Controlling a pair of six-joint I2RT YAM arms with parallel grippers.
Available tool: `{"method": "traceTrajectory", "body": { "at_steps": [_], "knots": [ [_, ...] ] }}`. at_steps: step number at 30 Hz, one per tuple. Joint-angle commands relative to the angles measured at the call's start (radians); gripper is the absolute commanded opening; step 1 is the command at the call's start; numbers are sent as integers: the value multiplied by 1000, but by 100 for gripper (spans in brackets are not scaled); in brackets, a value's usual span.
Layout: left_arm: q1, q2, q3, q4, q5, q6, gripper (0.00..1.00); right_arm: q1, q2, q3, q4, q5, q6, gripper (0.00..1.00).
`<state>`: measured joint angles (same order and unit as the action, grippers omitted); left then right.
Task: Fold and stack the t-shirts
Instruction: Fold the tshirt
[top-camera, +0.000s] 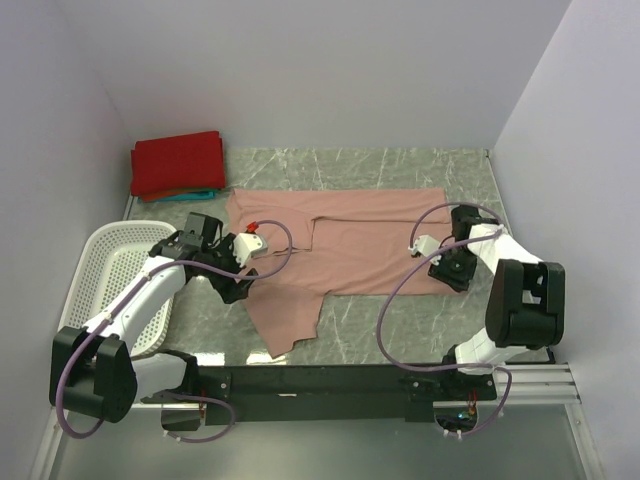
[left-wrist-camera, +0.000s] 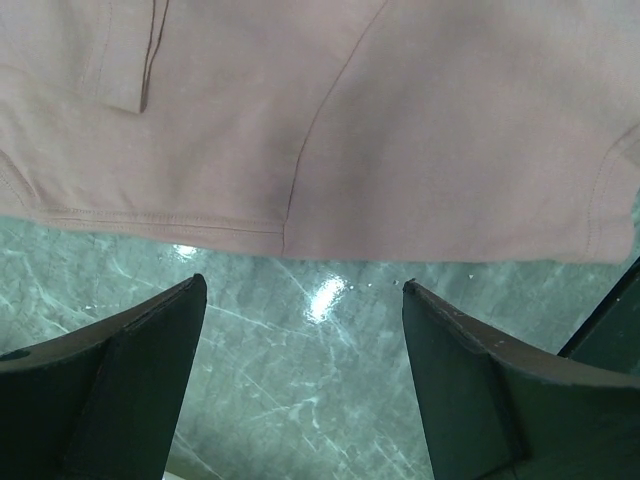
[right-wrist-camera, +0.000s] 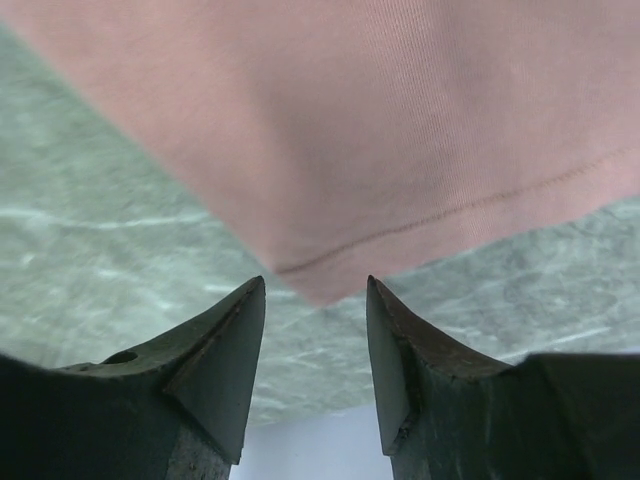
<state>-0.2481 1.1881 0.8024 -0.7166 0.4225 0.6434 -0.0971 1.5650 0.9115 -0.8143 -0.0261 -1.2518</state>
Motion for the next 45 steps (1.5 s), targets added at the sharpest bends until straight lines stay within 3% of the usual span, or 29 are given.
{"method": "traceTrajectory", "body": {
  "at_steps": [1, 7, 19, 21, 24, 25, 28, 33, 45],
  "knots": [
    [-3, -12, 8, 28, 12, 13, 85, -6, -63, 40, -105, -43, -23, 51],
    [-3, -11, 9, 29, 10, 4, 85, -6, -33, 9, -91, -28, -34, 51],
    [-3, -30, -17, 8, -1, 2, 85, -9, 87, -56, 113, 23, -24, 50],
    [-6, -36, -23, -1, -1, 19, 84, -9, 84, -83, 135, 54, -31, 47],
    [-42, -44, -38, -14, -17, 30, 74, -9, 73, -118, 185, 69, -31, 28],
    [-78, -48, -45, -11, -27, 30, 71, -9, 72, -122, 191, 74, -25, 16],
    [-166, -67, -75, 14, -76, 24, 64, -12, 66, -114, 179, 74, -8, 0],
    [-253, -50, -140, 126, -181, -4, 62, -18, 72, -60, 144, 55, 28, 0],
    [-350, 146, -187, 267, -228, 35, 51, -36, 78, -17, 113, 45, 58, 0]
  ]
}}
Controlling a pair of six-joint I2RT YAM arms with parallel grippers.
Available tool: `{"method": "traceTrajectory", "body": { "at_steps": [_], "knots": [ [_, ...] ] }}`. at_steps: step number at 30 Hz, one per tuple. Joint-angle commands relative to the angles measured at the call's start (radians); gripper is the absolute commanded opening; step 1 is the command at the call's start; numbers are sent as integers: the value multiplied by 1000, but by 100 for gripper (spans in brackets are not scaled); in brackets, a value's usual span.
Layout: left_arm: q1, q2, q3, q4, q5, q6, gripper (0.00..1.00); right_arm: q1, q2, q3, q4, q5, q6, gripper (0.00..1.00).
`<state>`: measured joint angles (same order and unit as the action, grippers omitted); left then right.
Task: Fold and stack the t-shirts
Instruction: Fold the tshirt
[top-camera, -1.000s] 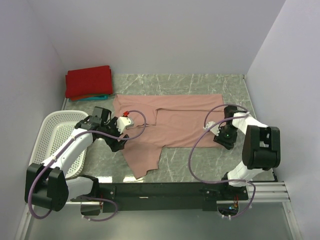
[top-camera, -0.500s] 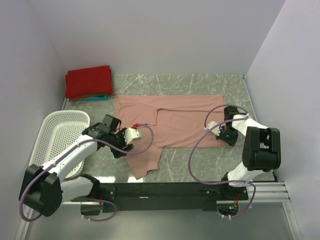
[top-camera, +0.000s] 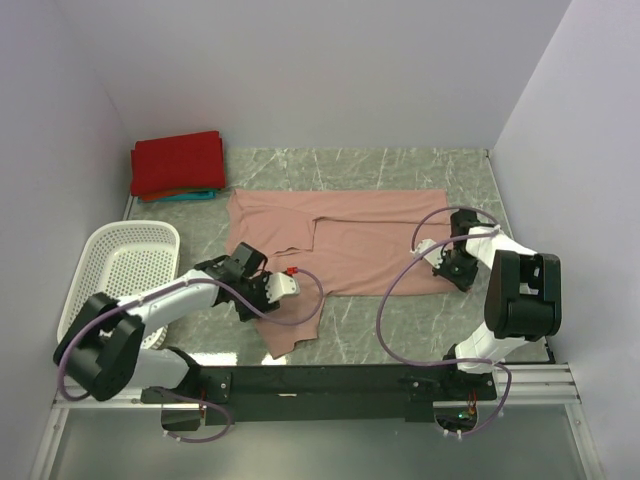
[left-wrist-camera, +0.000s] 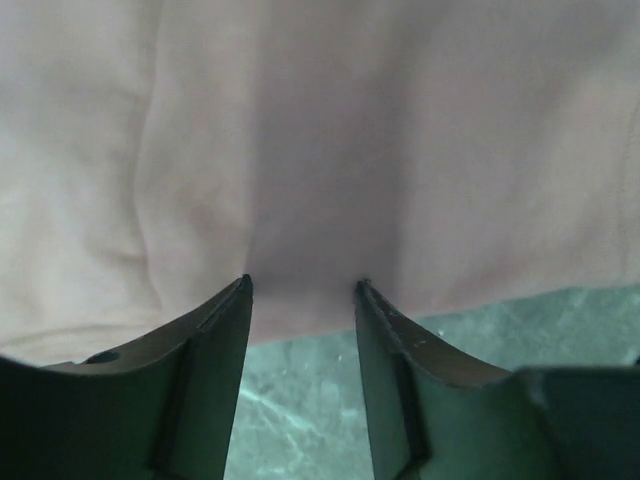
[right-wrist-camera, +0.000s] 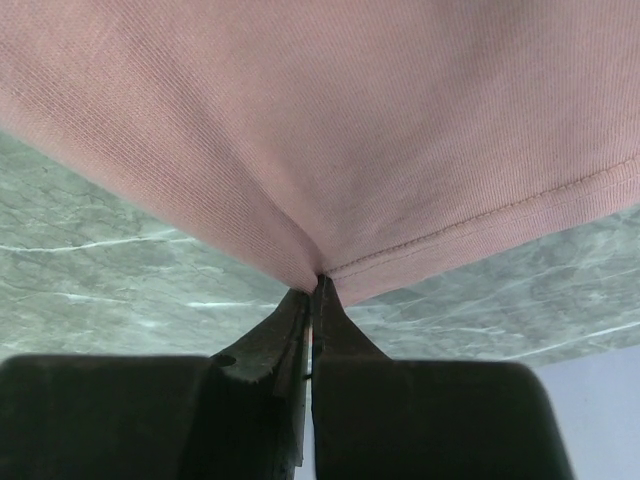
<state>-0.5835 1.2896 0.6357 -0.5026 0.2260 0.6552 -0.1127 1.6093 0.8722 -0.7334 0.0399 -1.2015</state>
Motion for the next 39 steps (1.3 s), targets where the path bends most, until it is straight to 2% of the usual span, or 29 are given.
{"method": "traceTrajectory", "body": {
  "at_steps": [1, 4, 5, 7, 8, 10, 12, 20, 24, 30, 39],
  "knots": [
    [-18, 62, -27, 53, -39, 40, 50, -19, 34, 25, 25, -21, 8, 0],
    [-19, 94, -44, 36, -69, 70, 44, -25, 28, 40, 3, -26, 0, 0],
    [-19, 96, -44, 23, -73, 75, 35, -27, 23, 45, -3, -29, -3, 0],
    [-19, 86, -31, -13, -53, 80, 25, -31, 17, 48, -17, -29, -10, 0],
    [-19, 71, -9, -61, -44, 77, 17, -31, 8, 50, -21, -31, -16, 0],
    [-19, 41, 31, -120, 1, 64, 6, -38, -5, 47, -44, -37, -29, 0],
    [-19, 16, 53, -201, 42, 55, 1, -41, -29, 45, -73, -38, -43, 0],
    [-18, -95, 120, -401, 137, 55, 1, -90, -126, 28, -167, -74, -102, 0],
    [28, -104, 166, -458, 165, 87, 1, -100, -129, 59, -221, -84, -128, 0],
    [157, 6, 335, -544, 228, 159, 1, -102, -42, 194, -271, -100, -125, 0],
    [257, 256, 611, -553, 243, 182, 1, -91, 133, 408, -320, -103, -110, 0]
  ]
}}
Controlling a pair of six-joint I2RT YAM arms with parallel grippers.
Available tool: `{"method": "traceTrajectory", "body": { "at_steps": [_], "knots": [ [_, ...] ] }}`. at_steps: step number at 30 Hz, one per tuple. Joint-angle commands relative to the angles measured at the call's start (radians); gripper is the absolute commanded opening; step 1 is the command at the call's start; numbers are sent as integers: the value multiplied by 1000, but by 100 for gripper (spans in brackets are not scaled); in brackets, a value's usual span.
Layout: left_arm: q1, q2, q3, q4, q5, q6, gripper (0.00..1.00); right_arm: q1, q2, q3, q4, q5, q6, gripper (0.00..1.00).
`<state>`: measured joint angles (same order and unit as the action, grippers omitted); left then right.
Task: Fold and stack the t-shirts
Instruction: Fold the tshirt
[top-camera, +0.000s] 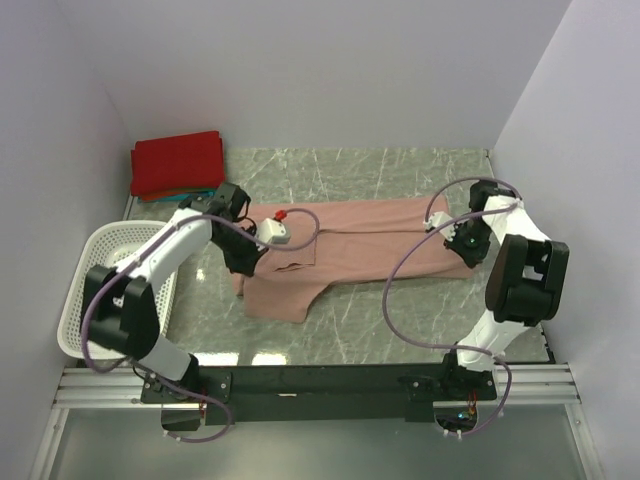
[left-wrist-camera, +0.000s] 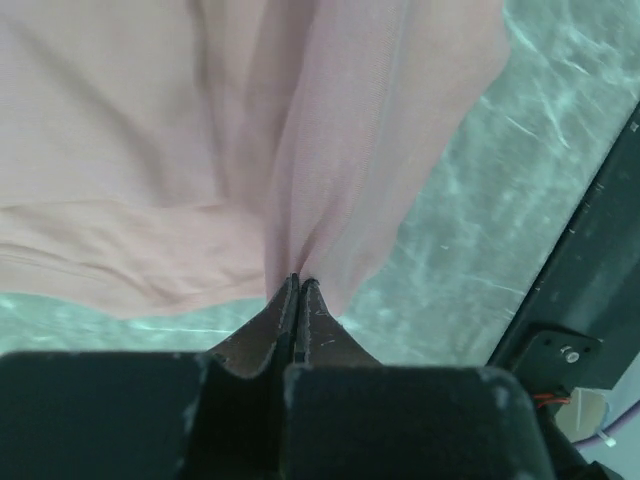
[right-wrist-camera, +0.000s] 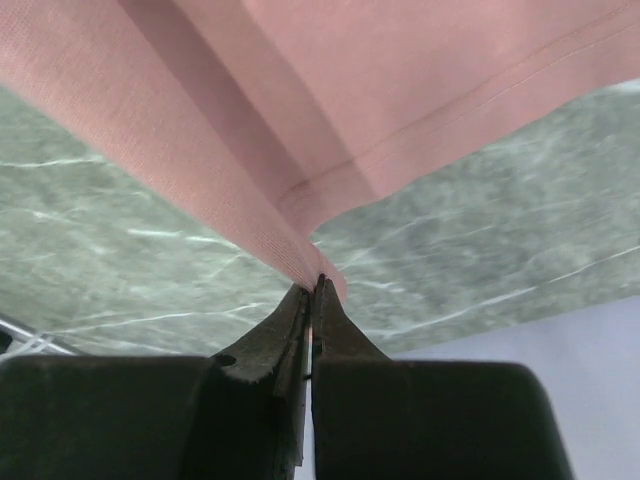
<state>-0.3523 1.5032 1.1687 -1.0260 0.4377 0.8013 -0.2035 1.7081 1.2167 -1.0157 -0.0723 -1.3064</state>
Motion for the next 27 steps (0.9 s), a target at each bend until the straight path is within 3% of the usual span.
{"method": "traceTrajectory", "body": {
  "at_steps": [1, 6, 15, 27],
  "knots": [
    [32, 92, 132, -32, 29, 36, 1, 3, 60, 91, -40, 11, -4, 0],
    [50, 247, 345, -84, 16, 48, 1, 15, 137, 168, -44, 20, 2, 0],
    [68, 455, 543, -121, -22, 87, 1, 33, 228, 279, -60, 16, 22, 0],
    [125, 532, 580, -105, -34, 111, 1, 53, 317, 371, -58, 31, 41, 0]
  ]
}}
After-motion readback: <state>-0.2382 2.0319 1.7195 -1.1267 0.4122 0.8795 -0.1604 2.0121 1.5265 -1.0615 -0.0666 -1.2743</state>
